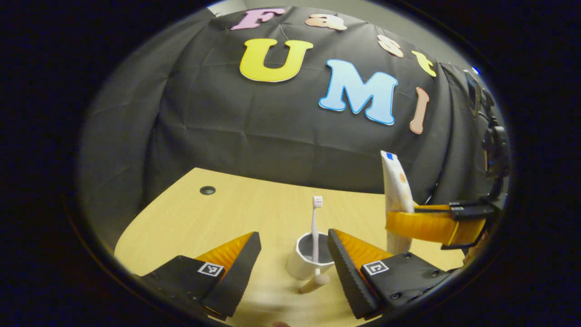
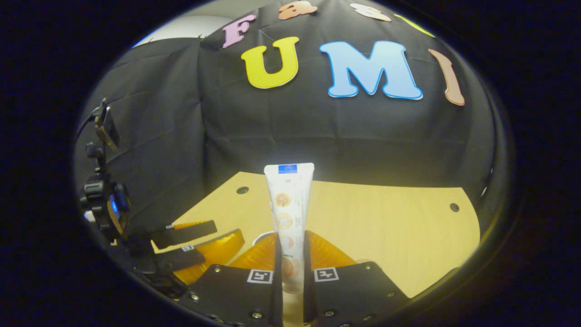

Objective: Put the toothbrush and toothpaste on the desktop into the cup, then pick up the cup and place it on the coaster on the desktop.

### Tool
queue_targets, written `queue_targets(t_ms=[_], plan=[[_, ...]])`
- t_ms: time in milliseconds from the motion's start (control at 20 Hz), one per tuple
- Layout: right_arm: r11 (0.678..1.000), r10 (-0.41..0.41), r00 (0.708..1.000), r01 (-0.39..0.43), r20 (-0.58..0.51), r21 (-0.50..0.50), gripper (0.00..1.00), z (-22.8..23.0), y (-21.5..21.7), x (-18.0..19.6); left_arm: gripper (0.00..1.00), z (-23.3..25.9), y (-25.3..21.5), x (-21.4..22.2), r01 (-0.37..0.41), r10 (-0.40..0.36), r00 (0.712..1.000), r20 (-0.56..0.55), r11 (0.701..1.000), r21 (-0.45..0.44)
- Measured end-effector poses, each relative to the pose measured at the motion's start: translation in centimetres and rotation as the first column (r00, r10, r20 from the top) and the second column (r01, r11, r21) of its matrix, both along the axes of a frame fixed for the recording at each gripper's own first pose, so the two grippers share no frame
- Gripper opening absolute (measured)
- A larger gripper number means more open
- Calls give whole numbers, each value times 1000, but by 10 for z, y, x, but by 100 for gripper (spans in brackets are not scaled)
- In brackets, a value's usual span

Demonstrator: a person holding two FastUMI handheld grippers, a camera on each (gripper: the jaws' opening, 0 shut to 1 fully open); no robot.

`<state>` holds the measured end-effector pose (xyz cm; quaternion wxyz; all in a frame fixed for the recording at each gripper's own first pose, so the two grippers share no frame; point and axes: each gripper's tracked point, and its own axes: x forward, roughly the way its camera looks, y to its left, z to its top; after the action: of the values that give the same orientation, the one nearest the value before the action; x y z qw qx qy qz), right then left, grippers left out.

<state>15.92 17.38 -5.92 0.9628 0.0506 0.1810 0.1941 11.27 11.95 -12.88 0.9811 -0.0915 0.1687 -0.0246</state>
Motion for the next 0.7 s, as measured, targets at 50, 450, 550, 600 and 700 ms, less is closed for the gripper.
queue_targets(t_ms=[50, 450, 550, 600, 700], plan=[[1000, 12, 1000, -12, 10, 8, 18, 3, 8, 8, 99, -3, 2, -7, -4, 3, 1000, -12, 1000, -1], [998, 61, 996, -60, 63, -14, 18, -2, 54, 58, 100, -24, 16, -37, -47, 44, 996, -78, 998, -32], [997, 67, 996, -65, 65, -34, 18, -11, 64, 64, 99, -28, 18, -39, -55, 51, 995, -89, 998, -38], [996, 71, 996, -68, 62, -49, 18, -16, 67, 66, 100, -30, 19, -41, -61, 57, 994, -97, 997, -39], [994, 78, 996, -74, 51, -76, 21, -26, 72, 67, 100, -35, 26, -48, -73, 68, 992, -109, 996, -43]])
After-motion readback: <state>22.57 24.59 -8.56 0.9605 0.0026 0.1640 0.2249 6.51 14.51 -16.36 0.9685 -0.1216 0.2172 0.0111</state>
